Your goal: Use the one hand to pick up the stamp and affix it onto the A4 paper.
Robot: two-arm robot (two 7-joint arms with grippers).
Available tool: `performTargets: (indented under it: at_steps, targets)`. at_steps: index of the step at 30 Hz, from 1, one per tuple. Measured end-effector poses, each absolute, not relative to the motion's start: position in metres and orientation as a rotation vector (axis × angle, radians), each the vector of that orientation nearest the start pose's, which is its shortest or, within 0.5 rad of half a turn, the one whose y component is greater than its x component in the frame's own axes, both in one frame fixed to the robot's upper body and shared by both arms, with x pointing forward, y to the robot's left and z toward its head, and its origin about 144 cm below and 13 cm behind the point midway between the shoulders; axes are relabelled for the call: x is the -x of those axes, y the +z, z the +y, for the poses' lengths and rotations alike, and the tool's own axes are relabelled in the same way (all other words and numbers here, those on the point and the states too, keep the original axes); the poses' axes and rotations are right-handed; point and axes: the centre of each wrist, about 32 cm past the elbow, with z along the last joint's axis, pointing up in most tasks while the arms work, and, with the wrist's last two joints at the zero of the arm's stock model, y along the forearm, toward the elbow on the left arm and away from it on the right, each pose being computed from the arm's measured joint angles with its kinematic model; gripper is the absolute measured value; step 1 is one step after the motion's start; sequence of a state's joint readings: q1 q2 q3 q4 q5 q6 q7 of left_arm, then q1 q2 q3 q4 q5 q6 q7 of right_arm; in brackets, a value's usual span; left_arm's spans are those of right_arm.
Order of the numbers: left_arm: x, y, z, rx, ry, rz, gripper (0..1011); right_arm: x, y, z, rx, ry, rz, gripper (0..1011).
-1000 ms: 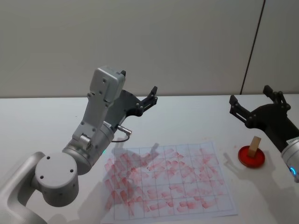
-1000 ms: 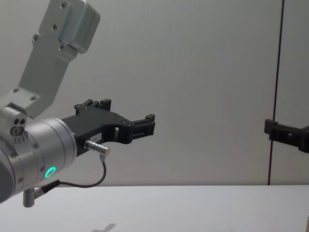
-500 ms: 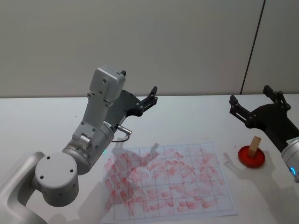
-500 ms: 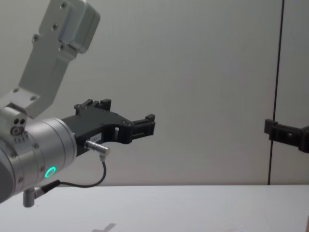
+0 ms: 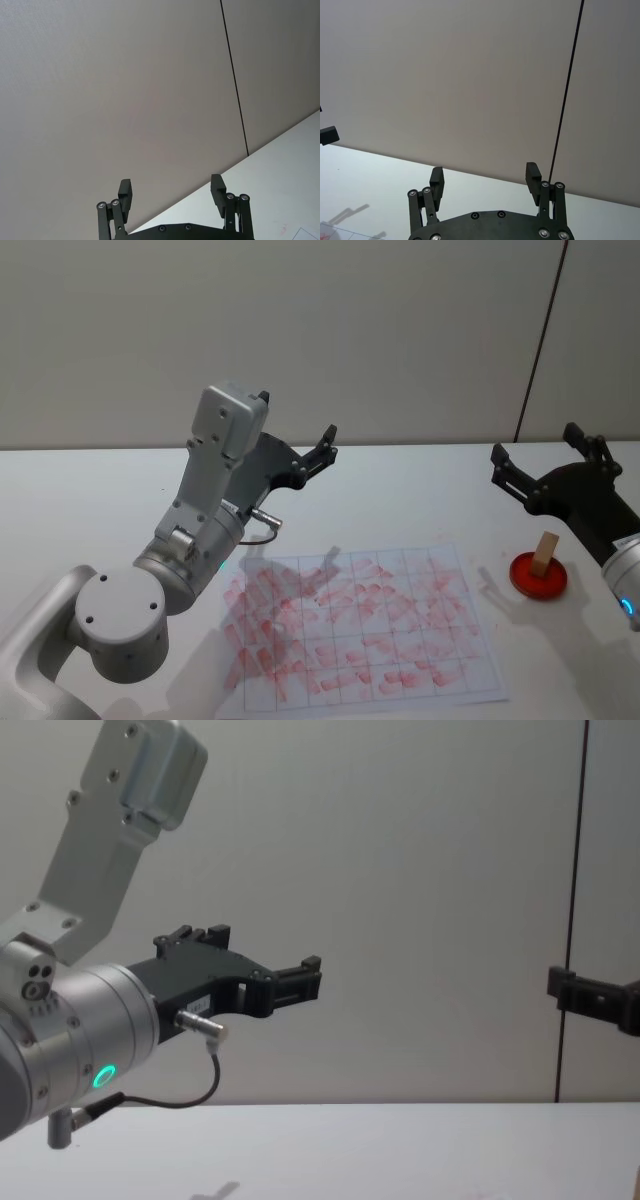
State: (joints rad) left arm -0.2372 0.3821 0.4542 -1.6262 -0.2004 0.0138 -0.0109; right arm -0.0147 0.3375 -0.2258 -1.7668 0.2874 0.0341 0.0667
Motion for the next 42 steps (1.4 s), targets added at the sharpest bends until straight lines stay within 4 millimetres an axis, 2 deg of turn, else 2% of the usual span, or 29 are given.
performTargets:
  at_steps: [22,42]
  targets:
    - [-0.492,1.204,0.198,-0.061,1.124,-0.268,1001,-0.444,1.188,-0.237,-0.018,-1.241,-0.073,1001]
    - [-0.492,1.204,0.198,-0.061,1.124,-0.268,1001,-0.443,1.177,-0.225,0.097,-1.414,0.027,1001]
